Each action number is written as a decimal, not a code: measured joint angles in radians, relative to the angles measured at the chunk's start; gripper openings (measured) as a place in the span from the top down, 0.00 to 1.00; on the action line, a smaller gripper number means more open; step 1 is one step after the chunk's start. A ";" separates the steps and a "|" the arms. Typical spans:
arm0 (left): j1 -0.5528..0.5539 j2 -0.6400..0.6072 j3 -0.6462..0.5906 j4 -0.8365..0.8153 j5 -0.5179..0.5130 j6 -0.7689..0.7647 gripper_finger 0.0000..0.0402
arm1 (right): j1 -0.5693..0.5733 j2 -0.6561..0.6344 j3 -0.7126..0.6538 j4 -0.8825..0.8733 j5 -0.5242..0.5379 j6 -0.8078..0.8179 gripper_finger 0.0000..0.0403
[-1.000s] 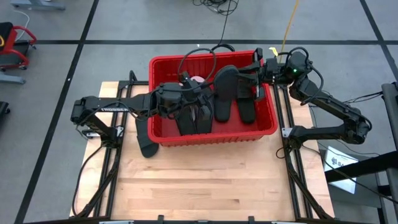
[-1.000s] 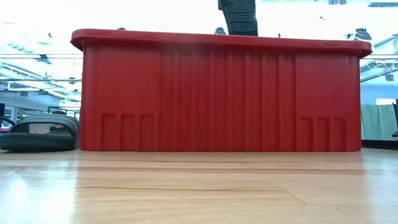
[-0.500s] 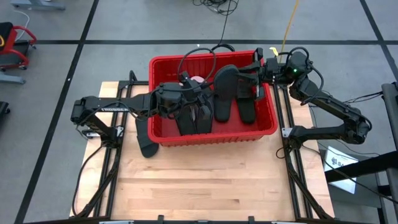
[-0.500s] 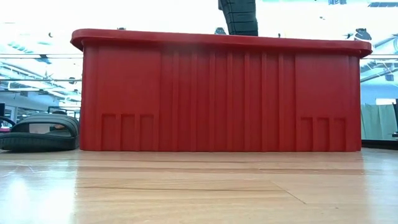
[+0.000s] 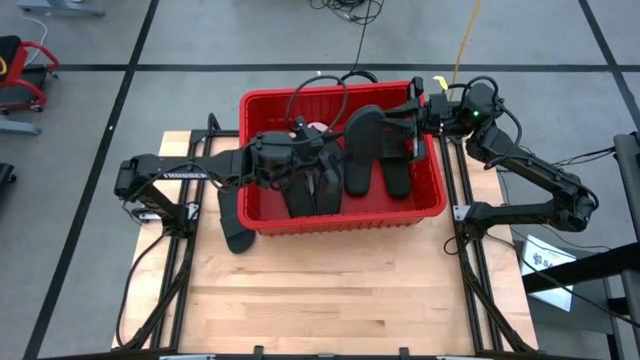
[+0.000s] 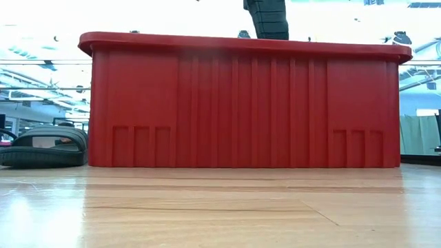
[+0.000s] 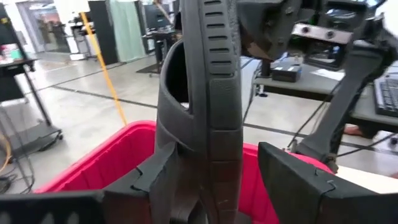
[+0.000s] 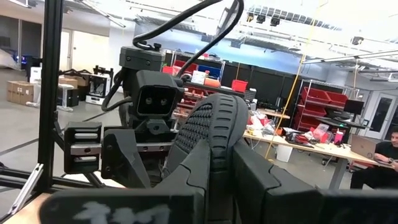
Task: Pick and place slides into bin
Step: Put the black slide into the red bin
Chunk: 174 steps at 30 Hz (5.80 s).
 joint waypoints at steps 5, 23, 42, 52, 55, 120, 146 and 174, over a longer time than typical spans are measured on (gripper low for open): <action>0.011 0.013 0.002 0.004 -0.027 -0.003 0.47 | 0.000 0.001 0.000 0.024 0.000 0.005 0.92; 0.018 0.029 -0.001 -0.033 -0.026 -0.061 0.47 | 0.000 0.001 0.000 0.153 0.000 0.013 0.92; 0.042 0.030 -0.001 -0.024 -0.015 -0.010 0.47 | 0.000 0.001 0.000 0.153 -0.023 0.015 0.92; 0.041 0.091 -0.001 0.125 0.004 0.069 0.47 | 0.000 0.001 0.000 0.182 -0.025 0.016 0.92; 0.034 0.093 -0.001 0.125 -0.012 0.101 0.47 | 0.000 0.001 0.000 0.185 -0.025 0.017 0.92; -0.446 0.046 0.000 -0.159 -1.108 0.878 0.90 | -0.031 -0.025 0.001 -0.323 -0.024 -0.011 0.74; -0.777 0.088 0.000 -0.709 -0.252 -0.665 0.90 | -0.031 -0.122 0.000 -0.466 -0.027 0.046 0.78; -0.645 0.387 0.002 -1.202 0.195 -0.923 0.88 | -0.031 -0.122 0.000 -0.476 -0.024 0.008 0.82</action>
